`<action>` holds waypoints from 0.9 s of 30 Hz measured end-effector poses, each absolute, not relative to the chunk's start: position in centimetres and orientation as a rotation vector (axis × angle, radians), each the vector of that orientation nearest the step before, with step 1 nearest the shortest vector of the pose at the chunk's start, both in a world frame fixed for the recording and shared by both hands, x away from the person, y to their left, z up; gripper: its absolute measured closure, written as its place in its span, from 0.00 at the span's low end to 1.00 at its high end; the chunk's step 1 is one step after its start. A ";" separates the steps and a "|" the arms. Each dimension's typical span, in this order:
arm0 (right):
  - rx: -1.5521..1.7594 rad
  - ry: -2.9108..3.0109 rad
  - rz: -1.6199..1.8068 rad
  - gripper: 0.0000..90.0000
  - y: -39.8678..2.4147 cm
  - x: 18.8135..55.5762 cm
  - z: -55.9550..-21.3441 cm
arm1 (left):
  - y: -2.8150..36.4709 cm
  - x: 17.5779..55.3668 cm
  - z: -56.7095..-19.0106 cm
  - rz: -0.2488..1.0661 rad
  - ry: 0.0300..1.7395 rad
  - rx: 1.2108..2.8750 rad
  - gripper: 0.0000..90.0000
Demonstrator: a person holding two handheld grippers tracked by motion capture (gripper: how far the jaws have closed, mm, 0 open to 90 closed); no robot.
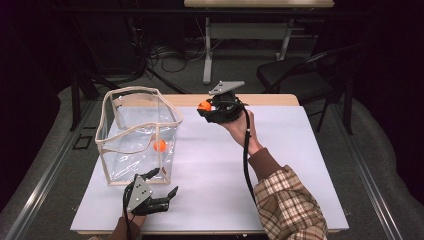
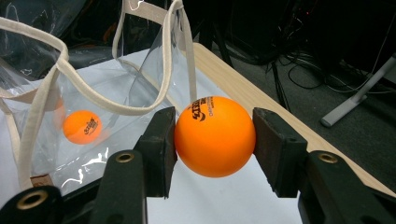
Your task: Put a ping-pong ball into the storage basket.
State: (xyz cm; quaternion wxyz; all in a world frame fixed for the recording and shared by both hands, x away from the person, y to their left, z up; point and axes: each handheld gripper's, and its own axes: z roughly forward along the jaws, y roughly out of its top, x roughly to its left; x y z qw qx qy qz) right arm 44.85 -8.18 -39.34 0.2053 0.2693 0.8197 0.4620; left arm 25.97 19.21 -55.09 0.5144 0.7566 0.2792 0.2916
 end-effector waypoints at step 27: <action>0.715 2.281 1.318 0.57 -6.2 45.2 -38.4 | 19.2 26.0 -55.1 0.701 0.671 1.818 0.17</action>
